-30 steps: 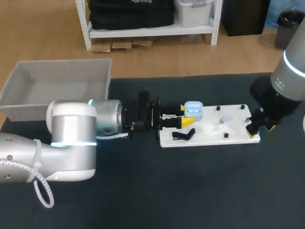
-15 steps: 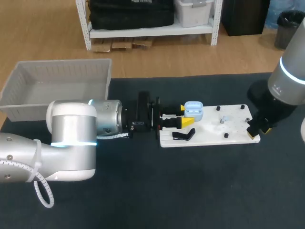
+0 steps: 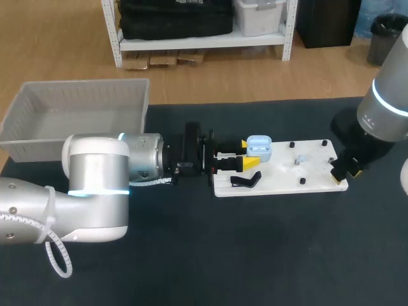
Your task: Pick up each earbud case from the left stands, insert the matching earbuds, close the lid, and place the case in the box.
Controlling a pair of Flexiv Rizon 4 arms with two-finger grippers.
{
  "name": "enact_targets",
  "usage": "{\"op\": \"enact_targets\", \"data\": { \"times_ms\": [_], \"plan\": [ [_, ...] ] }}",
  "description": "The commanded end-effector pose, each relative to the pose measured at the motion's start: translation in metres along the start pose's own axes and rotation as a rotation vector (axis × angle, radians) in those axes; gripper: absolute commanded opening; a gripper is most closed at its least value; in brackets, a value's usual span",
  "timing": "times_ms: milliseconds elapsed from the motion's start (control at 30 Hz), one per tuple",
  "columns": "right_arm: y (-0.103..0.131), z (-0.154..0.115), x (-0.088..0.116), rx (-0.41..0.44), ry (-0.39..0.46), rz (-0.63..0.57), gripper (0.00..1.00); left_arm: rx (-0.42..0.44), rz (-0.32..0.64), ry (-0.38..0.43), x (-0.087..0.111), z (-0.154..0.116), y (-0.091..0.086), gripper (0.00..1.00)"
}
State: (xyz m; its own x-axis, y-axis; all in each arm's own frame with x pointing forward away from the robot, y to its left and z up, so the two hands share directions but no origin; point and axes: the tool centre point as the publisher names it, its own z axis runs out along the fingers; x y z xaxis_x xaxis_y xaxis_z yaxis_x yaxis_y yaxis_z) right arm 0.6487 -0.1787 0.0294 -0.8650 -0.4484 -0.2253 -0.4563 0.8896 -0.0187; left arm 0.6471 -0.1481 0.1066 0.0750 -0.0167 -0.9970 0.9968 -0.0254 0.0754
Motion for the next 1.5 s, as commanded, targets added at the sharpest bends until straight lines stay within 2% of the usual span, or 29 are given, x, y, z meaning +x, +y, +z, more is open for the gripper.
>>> {"op": "enact_targets", "data": {
  "times_ms": [33,767,833,1033,1267,1500],
  "plan": [
    [0.000,0.004,0.001,0.009,-0.005,0.004,0.44,-0.003,0.002,-0.004,0.001,0.000,-0.001,0.00],
    [-0.001,0.010,0.001,0.003,0.000,0.012,0.37,-0.003,0.002,-0.004,0.001,0.000,-0.001,0.00],
    [-0.001,0.010,0.001,0.004,0.002,0.011,0.32,-0.003,0.002,-0.004,0.001,0.000,-0.001,0.00],
    [-0.002,0.009,0.002,0.008,0.000,0.009,0.00,-0.003,0.002,-0.004,0.001,0.000,-0.001,0.00],
    [-0.003,-0.002,0.003,0.019,-0.006,0.008,0.00,-0.003,0.002,-0.004,0.001,0.000,-0.001,0.00],
    [-0.001,-0.033,-0.002,0.029,-0.029,0.031,0.00,-0.003,0.002,-0.004,0.001,0.000,-0.001,0.00]
  ]
}}
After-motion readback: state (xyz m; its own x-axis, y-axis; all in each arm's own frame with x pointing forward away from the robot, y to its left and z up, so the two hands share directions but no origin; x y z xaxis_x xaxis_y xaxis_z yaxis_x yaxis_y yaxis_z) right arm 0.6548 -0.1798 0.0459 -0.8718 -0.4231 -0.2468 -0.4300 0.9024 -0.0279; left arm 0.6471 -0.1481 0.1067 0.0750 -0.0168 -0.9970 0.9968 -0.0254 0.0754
